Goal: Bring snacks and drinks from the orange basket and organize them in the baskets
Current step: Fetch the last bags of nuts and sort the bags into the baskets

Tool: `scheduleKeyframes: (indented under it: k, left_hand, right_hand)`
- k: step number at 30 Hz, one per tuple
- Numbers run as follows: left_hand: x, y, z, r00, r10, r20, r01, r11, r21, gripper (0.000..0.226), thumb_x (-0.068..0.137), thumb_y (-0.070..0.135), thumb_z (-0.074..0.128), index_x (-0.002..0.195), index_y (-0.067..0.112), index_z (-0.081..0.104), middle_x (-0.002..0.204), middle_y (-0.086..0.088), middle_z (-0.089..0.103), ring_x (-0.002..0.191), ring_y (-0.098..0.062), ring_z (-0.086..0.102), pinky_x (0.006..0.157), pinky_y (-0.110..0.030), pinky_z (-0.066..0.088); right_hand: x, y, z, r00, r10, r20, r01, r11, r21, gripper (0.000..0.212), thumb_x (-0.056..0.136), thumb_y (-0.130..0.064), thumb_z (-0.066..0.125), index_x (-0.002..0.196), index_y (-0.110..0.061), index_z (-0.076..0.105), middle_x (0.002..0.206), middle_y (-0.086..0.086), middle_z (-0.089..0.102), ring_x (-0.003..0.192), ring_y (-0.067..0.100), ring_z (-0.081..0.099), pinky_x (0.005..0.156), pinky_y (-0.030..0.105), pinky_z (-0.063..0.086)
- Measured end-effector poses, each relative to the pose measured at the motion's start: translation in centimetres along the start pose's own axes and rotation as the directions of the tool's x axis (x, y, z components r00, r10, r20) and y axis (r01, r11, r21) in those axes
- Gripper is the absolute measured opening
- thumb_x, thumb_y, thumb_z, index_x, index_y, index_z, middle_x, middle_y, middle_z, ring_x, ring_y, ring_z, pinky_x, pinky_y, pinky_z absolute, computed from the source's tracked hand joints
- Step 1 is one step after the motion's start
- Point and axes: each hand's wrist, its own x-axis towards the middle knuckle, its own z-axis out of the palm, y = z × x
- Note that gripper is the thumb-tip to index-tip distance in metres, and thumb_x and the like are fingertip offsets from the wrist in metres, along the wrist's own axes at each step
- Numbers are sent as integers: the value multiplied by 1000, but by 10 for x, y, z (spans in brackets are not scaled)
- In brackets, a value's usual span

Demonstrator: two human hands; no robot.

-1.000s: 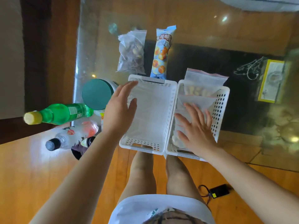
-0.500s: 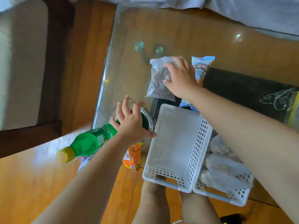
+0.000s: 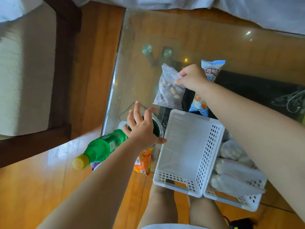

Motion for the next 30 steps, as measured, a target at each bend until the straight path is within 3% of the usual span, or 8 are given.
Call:
scheduleKeyframes:
  k: [3, 7, 10, 13, 15, 21, 27, 30]
  left_hand:
    - [-3, 6, -6, 999, -44, 32, 43, 998, 48, 101, 58, 49, 81, 135, 42, 16, 152, 2, -28, 142, -31, -15, 111, -55, 10]
    - [-9, 15, -15, 991, -130, 45, 125, 988, 96, 105, 60, 48, 81, 141, 38, 14, 156, -2, -16, 144, -29, -11, 112, -55, 10]
    - [-18, 31, -16, 981, -190, -35, 193, 971, 138, 110, 63, 45, 80, 145, 33, 9, 157, -5, -9, 145, -26, -10, 114, -55, 4]
    - [-31, 62, -6, 987, -64, -150, 67, 998, 18, 104, 63, 37, 82, 144, 31, 16, 157, -4, -1, 146, -25, 1, 114, -51, 9]
    - [-44, 85, 6, 981, 39, -189, -50, 997, -51, 100, 64, 32, 81, 144, 29, 20, 156, -3, 6, 143, -26, 11, 112, -49, 16]
    - [-91, 154, 64, 956, 271, -115, -275, 961, -21, 93, 72, 29, 76, 145, 24, 19, 156, -5, 8, 141, -30, 15, 113, -48, 20]
    - [-127, 188, 125, 871, 488, -54, -459, 849, 262, 80, 80, 33, 68, 144, 28, 19, 158, 0, 4, 145, -26, 10, 114, -46, 17]
    - [-132, 194, 148, 855, 519, 13, -488, 795, 361, 77, 83, 38, 64, 144, 30, 18, 158, 2, 4, 146, -26, 7, 117, -47, 11]
  right_hand:
    - [-33, 5, -10, 999, -34, 42, 22, 968, 249, 9, 76, -12, 71, 77, -14, 62, 64, -8, 49, 62, 6, 45, 52, 14, 35]
    - [-94, 13, -28, 988, -151, -22, 148, 912, 382, 11, 80, -11, 69, 89, -8, 65, 67, -11, 51, 62, 0, 46, 52, 1, 34]
    - [-136, 30, -47, 981, -146, -126, 190, 837, 513, 11, 81, -6, 65, 93, -7, 64, 84, -1, 61, 79, 7, 55, 75, 18, 45]
    - [-181, 56, -77, 951, -100, -291, 273, 713, 646, 18, 84, -2, 59, 98, -13, 61, 93, -6, 64, 81, -8, 59, 74, 9, 46]
    - [-211, 78, -91, 914, -36, -404, 319, 680, 660, 18, 86, -6, 59, 99, -18, 61, 95, -13, 63, 86, -9, 60, 80, 12, 46]
    - [-297, 157, -102, 782, 159, -602, 373, 654, 658, 21, 90, -15, 58, 96, -35, 54, 101, -15, 62, 99, -1, 60, 88, 20, 49]
    - [-331, 244, -81, 648, 347, -678, 248, 746, 619, 10, 89, -27, 54, 98, -30, 51, 97, -25, 55, 94, -13, 57, 71, 5, 47]
    - [-323, 292, -53, 691, 461, -558, -58, 804, 592, 13, 92, -24, 52, 103, -20, 51, 95, -9, 57, 92, 5, 59, 74, 18, 50]
